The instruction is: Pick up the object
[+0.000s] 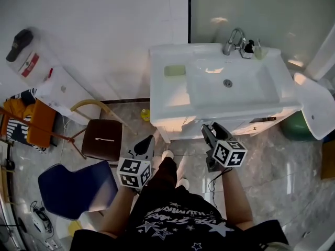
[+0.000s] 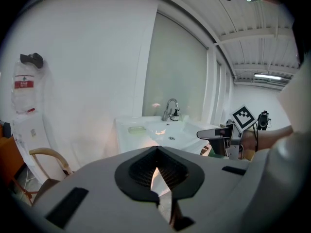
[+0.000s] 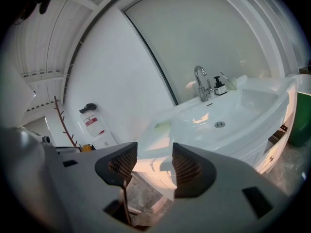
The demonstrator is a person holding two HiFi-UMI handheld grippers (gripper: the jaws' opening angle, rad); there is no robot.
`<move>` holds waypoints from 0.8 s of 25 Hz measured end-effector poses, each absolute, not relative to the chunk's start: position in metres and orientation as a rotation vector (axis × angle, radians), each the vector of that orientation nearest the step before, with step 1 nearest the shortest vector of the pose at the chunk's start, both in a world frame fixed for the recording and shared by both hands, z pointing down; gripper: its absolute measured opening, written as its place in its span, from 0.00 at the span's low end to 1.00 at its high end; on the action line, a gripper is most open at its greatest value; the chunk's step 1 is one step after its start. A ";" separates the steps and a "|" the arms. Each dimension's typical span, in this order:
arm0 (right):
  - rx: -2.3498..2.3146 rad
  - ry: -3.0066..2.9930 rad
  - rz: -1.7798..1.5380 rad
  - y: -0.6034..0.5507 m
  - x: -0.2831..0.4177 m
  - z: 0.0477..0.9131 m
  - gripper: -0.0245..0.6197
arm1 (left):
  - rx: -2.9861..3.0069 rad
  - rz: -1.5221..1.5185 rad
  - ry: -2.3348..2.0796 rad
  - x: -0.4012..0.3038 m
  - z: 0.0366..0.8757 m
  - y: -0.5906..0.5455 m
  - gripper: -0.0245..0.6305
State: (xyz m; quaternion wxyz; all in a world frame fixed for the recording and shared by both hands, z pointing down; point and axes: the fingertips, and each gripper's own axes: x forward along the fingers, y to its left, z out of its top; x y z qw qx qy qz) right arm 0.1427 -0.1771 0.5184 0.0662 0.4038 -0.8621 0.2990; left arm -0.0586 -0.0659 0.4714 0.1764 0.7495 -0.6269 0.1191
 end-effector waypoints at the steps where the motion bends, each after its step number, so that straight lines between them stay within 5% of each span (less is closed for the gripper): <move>1: 1.223 -2.600 0.905 -0.182 0.142 0.519 0.39 | 2.128 0.337 -1.774 -0.059 0.471 -0.072 0.06; 20: 1.323 -2.490 0.847 -0.367 0.086 0.529 0.38 | 2.163 0.320 -1.660 -0.117 0.500 -0.263 0.06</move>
